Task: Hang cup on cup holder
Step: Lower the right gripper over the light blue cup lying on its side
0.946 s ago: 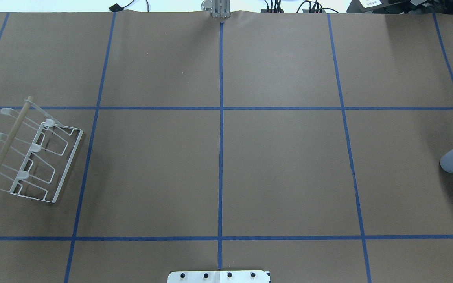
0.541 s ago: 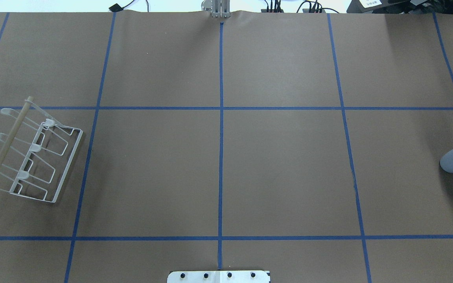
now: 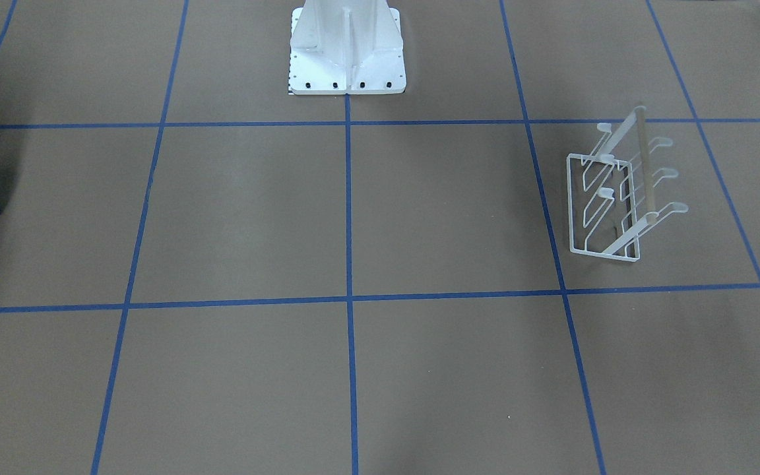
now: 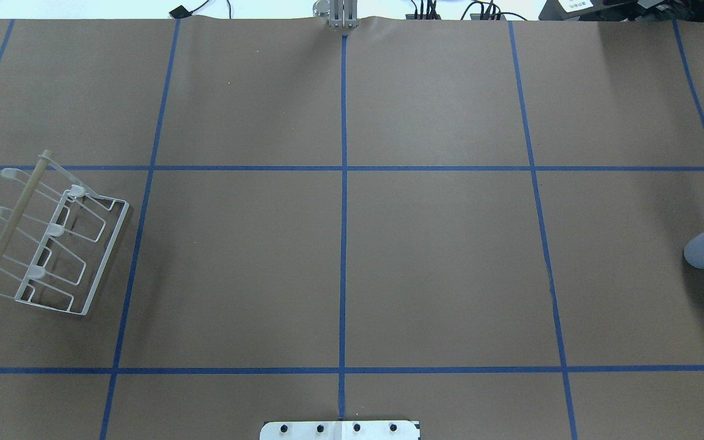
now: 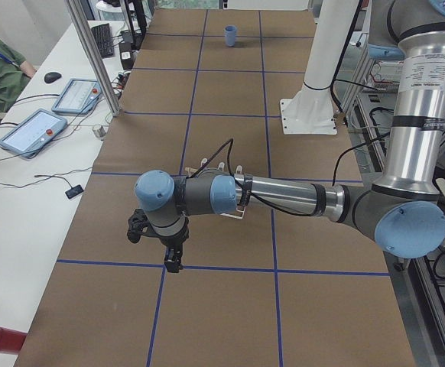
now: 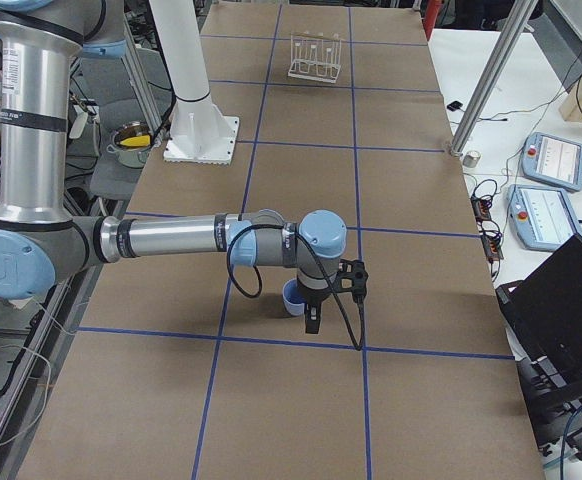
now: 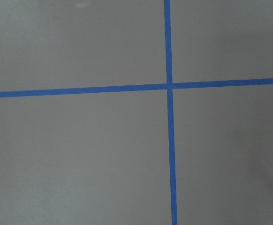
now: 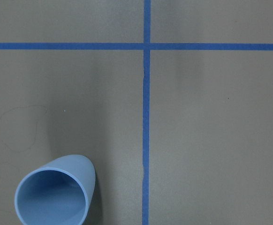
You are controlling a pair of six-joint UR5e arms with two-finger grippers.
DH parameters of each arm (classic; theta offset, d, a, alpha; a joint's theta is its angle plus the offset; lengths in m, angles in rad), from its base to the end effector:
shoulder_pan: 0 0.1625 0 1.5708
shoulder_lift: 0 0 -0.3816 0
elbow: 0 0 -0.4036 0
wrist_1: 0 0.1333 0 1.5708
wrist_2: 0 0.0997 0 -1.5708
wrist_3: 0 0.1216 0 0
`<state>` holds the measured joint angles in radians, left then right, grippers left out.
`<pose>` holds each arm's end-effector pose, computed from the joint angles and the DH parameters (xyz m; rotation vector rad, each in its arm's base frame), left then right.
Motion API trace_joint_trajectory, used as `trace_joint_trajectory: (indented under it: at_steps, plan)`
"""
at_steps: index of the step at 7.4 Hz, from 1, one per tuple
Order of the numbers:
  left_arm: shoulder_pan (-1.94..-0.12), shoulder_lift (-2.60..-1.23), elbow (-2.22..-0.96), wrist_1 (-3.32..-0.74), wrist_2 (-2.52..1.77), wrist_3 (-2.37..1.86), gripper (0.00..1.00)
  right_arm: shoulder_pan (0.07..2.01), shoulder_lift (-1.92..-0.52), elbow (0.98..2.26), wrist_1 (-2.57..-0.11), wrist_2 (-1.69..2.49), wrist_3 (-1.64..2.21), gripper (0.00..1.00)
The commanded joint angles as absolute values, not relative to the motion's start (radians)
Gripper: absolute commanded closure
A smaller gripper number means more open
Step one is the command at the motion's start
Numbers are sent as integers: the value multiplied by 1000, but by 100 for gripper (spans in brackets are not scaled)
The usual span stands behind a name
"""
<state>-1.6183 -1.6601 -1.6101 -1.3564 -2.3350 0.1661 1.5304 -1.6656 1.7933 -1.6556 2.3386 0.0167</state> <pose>-0.0741 -0.5232 0.5868 0.0003 0.7682 0.0799 0.0299 -0.4691 0.5741 0.0188 -0.7686 -0.0390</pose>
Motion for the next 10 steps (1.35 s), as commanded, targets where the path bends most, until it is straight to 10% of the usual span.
trace_joint_trajectory:
  at_steps: [1, 10]
  plan:
    - [-1618, -1654, -1603, -1390, -2336, 164, 2, 1528, -1618, 1787, -1657, 2367, 34, 0]
    - [-1618, -1661, -1609, -1393, -2342, 172, 2, 1319, -1686, 1772, -1536, 2335, -75, 0]
